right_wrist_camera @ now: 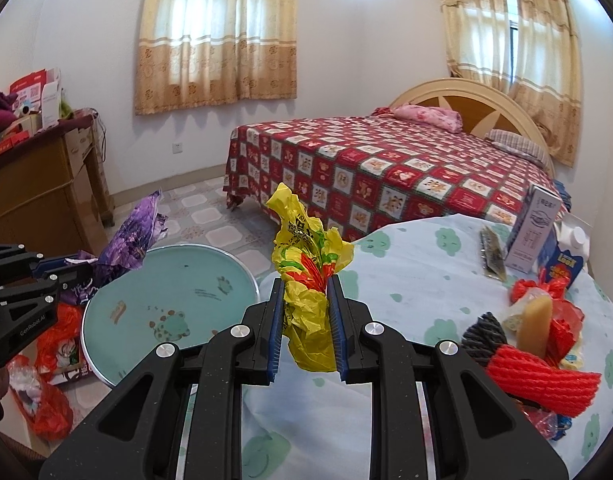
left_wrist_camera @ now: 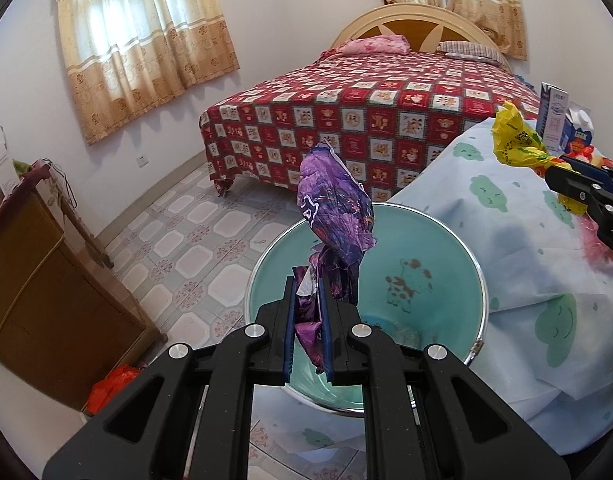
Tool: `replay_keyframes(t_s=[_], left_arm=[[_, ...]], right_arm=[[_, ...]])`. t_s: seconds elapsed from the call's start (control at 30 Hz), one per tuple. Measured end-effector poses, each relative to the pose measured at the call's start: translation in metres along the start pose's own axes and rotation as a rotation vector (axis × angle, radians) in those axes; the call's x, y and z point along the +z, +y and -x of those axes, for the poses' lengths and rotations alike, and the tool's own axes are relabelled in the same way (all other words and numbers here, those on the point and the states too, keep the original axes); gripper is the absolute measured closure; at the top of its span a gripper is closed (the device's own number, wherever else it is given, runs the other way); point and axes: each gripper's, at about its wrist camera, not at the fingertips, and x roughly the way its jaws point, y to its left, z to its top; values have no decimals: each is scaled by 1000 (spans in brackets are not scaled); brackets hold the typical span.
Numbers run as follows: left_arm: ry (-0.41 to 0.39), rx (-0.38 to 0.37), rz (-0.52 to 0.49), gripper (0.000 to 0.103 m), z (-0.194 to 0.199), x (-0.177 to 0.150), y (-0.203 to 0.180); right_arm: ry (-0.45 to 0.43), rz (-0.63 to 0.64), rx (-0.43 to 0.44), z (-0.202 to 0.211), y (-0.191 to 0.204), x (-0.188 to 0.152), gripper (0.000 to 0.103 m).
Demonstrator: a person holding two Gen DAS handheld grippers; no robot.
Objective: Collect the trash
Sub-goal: 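Carry the purple wrapper over the bin and open the left tool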
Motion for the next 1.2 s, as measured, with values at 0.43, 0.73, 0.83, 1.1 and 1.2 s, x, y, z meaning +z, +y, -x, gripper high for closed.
replay_keyframes(t_s=[0.43,0.73,0.83,1.1,1.2], left_arm=[[33,45,37,92,-10,-10,26],[34,52,42,92,-11,-11,31],[38,52,47,92,-12,-12,34],[38,47,47,92,-13,-12,33],[37,36,47,92,-12,-11,31]], right_arm=[[14,55,47,-16,27,6,81],[27,83,70,-22,42,6,81],[30,88,77,-24,45,6,81],[34,100,92,-25,51,6,81],[35,104,100,-26,53,5,81]])
